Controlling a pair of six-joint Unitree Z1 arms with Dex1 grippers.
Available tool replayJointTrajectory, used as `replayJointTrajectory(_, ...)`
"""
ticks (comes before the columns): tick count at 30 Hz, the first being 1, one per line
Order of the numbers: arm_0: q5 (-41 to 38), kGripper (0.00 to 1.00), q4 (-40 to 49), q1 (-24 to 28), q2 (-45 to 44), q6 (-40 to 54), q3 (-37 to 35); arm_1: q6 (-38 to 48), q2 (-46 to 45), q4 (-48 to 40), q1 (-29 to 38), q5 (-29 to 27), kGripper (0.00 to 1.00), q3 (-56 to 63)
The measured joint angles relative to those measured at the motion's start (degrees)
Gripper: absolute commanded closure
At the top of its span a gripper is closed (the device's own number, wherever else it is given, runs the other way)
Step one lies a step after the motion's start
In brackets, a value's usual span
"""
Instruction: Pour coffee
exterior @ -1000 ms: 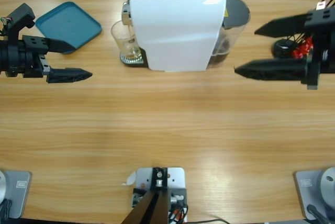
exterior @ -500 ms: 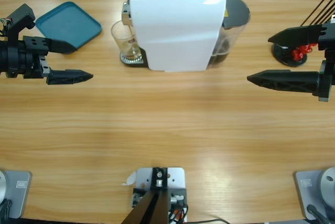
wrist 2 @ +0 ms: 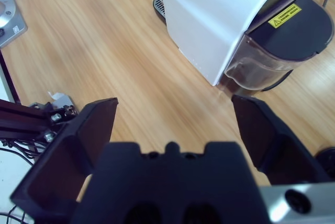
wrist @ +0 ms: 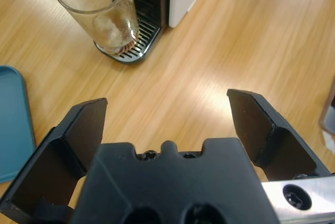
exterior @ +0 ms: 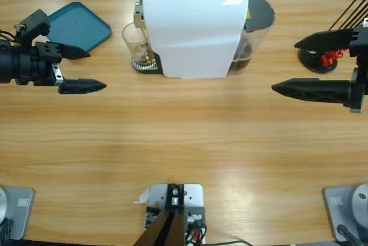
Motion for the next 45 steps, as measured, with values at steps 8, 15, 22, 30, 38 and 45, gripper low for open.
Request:
replayJointTrajectory(8, 0.0, 0.011, -0.7, 0.0, -0.4, 0.5, 0.0, 0.0, -0.5, 1.3, 0.0, 0.0, 0.004, 0.0)
replayJointTrajectory(15, 1.2, 0.009, -3.7, 0.0, -1.7, 1.1, 0.1, 0.0, -1.4, 1.7, 0.0, 0.0, 0.004, 0.0)
replayJointTrajectory(22, 1.2, 0.005, -6.7, 0.0, -1.8, 3.5, 0.4, 0.0, -1.4, 1.7, 0.0, 0.0, 0.004, 0.0)
replayJointTrajectory(30, 1.0, 0.0, -7.8, 2.0, -1.8, 2.6, 1.5, 0.0, -1.4, 2.3, 0.0, 0.0, 0.004, 0.0)
replayJointTrajectory(38, 0.0, 0.0, -9.2, 2.5, -1.8, 2.7, 2.1, 0.0, -1.7, 2.3, 0.0, 0.0, 0.004, 1.0)
replayJointTrajectory(45, -2.8, 0.0, -10.2, 2.5, -1.8, 2.7, 3.8, 0.7, -2.6, 2.7, 0.0, 0.0, 0.009, 1.0)
